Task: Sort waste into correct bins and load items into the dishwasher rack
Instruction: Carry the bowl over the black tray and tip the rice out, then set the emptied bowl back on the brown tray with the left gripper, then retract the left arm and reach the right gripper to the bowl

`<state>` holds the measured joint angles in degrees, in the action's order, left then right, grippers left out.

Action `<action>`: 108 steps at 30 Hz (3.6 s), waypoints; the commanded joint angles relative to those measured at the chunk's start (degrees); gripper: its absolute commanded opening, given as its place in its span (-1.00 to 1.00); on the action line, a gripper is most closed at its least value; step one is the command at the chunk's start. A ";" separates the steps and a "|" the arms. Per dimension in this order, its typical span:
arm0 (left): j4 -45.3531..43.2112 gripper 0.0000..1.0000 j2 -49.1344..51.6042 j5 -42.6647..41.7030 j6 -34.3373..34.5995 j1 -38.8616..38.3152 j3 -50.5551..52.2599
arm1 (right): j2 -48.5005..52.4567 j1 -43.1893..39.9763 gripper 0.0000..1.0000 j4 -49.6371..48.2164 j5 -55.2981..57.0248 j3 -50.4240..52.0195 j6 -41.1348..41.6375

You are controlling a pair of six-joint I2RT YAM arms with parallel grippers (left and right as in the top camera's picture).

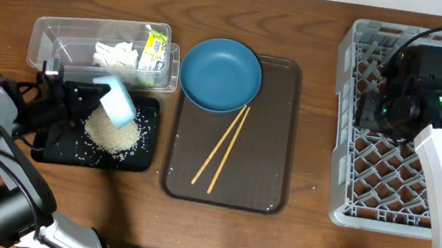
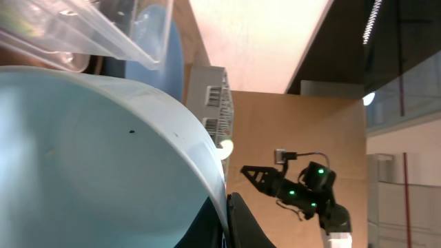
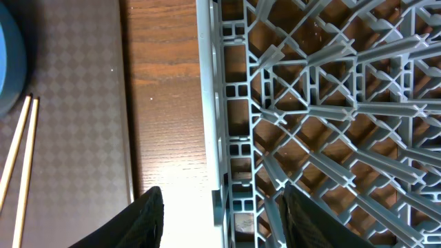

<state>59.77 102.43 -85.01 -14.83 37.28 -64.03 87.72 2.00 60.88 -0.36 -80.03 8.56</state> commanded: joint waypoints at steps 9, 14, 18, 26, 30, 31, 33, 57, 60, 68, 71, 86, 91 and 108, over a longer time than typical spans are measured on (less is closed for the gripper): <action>2.32 -0.88 -4.98 3.87 -0.79 -4.59 0.00 | 0.04 0.70 0.07 0.37 0.55 -0.09 -0.48; 2.05 -0.88 -11.06 13.88 -0.28 -10.27 -0.07 | 0.04 0.70 0.07 0.39 0.55 -0.09 -0.48; -1.97 -0.88 -15.91 22.03 5.38 -17.77 -0.07 | 0.04 0.70 0.07 0.37 0.55 -0.11 -0.48; -14.75 -0.88 -19.54 42.38 18.14 -40.46 -0.07 | 0.04 0.70 0.08 0.44 0.26 -0.11 -0.46; -22.03 -0.88 -18.14 51.01 24.41 -51.52 -0.04 | 0.04 0.70 0.08 0.44 0.11 -0.11 -0.46; -23.87 -0.87 -17.44 53.57 26.97 -54.23 -0.07 | 0.04 0.70 0.08 0.46 0.11 -0.09 -0.46; -27.04 -0.87 -15.89 56.43 29.46 -58.97 -0.04 | 0.04 0.70 0.08 0.55 0.11 -0.09 -0.46; -42.34 -0.53 -6.34 57.66 32.72 -74.29 -0.31 | 0.04 0.70 0.10 1.29 -0.76 -0.09 -0.46; -38.75 -0.48 -9.73 57.68 32.72 -70.99 -0.37 | 0.04 0.70 0.15 1.09 -2.97 -0.09 -0.46; -18.45 -0.31 -20.92 57.77 31.34 -55.54 -0.37 | 0.04 2.10 0.24 0.87 -11.08 -0.02 -1.18; -10.56 -0.30 -23.93 60.15 30.97 -48.35 -0.37 | 0.04 4.46 0.24 0.83 -11.26 0.61 -2.03; -0.04 -0.05 -26.56 65.20 30.99 -32.20 -0.33 | 0.15 18.21 0.15 -9.40 -12.13 17.51 0.70; -0.02 -0.01 -26.51 65.20 30.99 -32.20 -0.33 | 0.15 21.77 0.11 -14.75 -12.02 24.04 2.23; 0.00 0.01 -26.51 65.20 30.99 -32.22 -0.33 | 0.17 23.96 -0.46 -20.79 -4.33 29.79 10.14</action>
<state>59.61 76.31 -20.58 16.49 4.82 -64.07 87.74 25.52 40.18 -6.17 -50.65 16.16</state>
